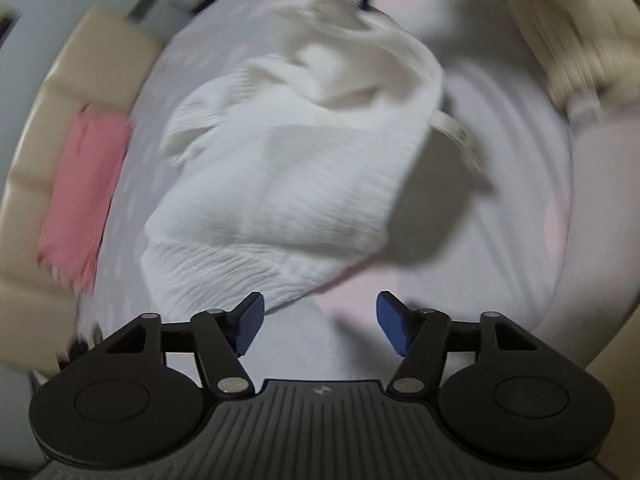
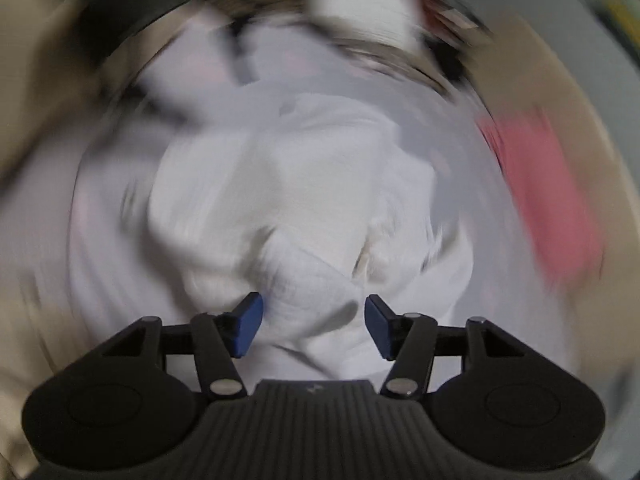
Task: Fold clothes
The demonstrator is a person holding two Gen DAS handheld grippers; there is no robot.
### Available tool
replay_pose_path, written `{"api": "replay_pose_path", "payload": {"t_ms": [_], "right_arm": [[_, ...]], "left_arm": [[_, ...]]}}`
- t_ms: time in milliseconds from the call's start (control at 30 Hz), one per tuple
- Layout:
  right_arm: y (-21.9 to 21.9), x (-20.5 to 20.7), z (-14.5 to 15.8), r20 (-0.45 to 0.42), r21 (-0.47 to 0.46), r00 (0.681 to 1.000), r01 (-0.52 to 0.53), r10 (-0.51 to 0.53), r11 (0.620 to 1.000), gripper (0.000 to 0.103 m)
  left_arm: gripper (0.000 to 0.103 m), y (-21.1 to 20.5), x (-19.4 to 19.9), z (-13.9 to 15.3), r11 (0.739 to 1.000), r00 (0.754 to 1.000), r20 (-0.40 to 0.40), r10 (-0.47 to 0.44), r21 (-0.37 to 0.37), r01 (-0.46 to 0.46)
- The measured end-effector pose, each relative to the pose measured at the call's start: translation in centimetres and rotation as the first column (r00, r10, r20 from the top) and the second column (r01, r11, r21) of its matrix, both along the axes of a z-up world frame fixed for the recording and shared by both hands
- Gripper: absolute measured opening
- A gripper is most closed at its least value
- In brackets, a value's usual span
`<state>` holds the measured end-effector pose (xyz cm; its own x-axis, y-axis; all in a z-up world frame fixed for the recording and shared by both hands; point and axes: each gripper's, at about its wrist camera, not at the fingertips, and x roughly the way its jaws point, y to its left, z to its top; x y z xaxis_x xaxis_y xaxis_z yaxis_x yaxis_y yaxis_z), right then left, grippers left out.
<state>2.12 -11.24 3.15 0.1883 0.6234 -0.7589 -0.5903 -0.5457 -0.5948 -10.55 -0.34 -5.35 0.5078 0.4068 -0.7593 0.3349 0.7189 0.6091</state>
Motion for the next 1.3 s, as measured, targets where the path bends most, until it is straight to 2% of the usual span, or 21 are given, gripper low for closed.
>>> {"api": "replay_pose_path", "payload": {"t_ms": [33,167,233,367,433,500,700,800,833,867,900,933,1000,1067,1167,1233,1300], "right_arm": [[-0.2,0.0,-0.4,0.031,-0.038,0.998,-0.055,0.056,0.998,0.060],[-0.3,0.2,-1.1,0.041,-0.124,0.982,-0.177,0.184,0.976,0.062],[-0.2,-0.1,-0.9,0.052,-0.138,0.969,-0.233,0.242,0.963,0.062],[0.0,-1.0,0.5,0.022,-0.194,0.945,-0.316,0.326,0.929,0.067],[-0.1,-1.7,0.7,0.008,-0.226,0.939,-0.334,0.345,0.915,0.071],[-0.1,-2.5,0.6,-0.022,-0.226,0.941,-0.334,0.338,0.915,0.071],[2.0,-3.9,-2.4,-0.041,-0.251,0.941,-0.335,0.336,0.908,0.072],[3.5,-3.8,-2.4,-0.084,-0.276,0.950,-0.312,0.300,0.909,0.072],[4.0,-3.7,-2.3,-0.100,-0.286,0.954,-0.301,0.284,0.910,0.070],[4.5,-3.5,-2.1,-0.122,-0.301,0.957,-0.288,0.262,0.909,0.068],[5.0,-3.2,-2.0,-0.147,-0.312,0.960,-0.274,0.239,0.910,0.055],[5.3,-2.9,-1.9,-0.169,-0.320,0.963,-0.254,0.208,0.913,0.036],[5.9,-2.2,-2.0,-0.186,-0.336,0.973,-0.194,0.137,0.922,0.017],[6.0,-1.5,-1.9,-0.195,-0.336,0.978,-0.140,0.077,0.931,0.014],[6.0,-0.3,-1.2,-0.231,-0.288,0.972,-0.034,-0.035,0.957,0.013],[6.1,0.8,-0.3,-0.285,-0.235,0.947,0.083,-0.150,0.968,0.013],[6.1,2.1,0.7,-0.349,-0.182,0.899,0.213,-0.265,0.960,0.013]], "left_arm": [[0.060,0.1,0.1,-0.3,1.000,1.000,-0.006,-0.018,0.003,0.018],[0.059,0.4,0.7,-1.5,0.996,0.996,-0.030,-0.089,0.014,0.090],[0.059,0.6,0.9,-2.1,0.992,0.991,-0.042,-0.124,0.019,0.125],[0.059,0.9,1.4,-3.4,0.980,0.979,-0.069,-0.194,0.027,0.196],[0.058,1.0,1.1,-4.0,0.974,0.971,-0.095,-0.221,0.033,0.225],[0.058,1.3,0.9,-4.7,0.969,0.965,-0.113,-0.236,0.048,0.243],[0.058,2.3,2.4,-5.0,0.961,0.962,-0.096,-0.256,0.078,0.264],[0.051,2.8,3.4,-5.2,0.964,0.965,-0.088,-0.248,0.080,0.255],[0.047,2.9,3.7,-5.4,0.965,0.966,-0.087,-0.243,0.078,0.249],[0.037,3.0,4.0,-5.5,0.969,0.969,-0.089,-0.229,0.071,0.236],[0.030,3.1,4.2,-5.6,0.975,0.972,-0.096,-0.212,0.052,0.218],[0.018,3.2,4.5,-5.7,0.980,0.976,-0.102,-0.193,0.030,0.197],[0.011,3.4,4.7,-5.9,0.987,0.983,-0.085,-0.160,0.010,0.161],[0.006,3.8,4.7,-5.9,0.992,0.991,-0.057,-0.123,-0.010,0.123],[0.005,4.9,5.1,-4.8,0.993,1.000,-0.006,0.013,-0.119,-0.014],[0.005,6.1,5.3,-3.8,0.973,0.991,0.036,0.127,-0.200,-0.118],[0.005,7.0,5.3,-2.9,0.949,0.972,0.084,0.217,-0.250,-0.191]]}}
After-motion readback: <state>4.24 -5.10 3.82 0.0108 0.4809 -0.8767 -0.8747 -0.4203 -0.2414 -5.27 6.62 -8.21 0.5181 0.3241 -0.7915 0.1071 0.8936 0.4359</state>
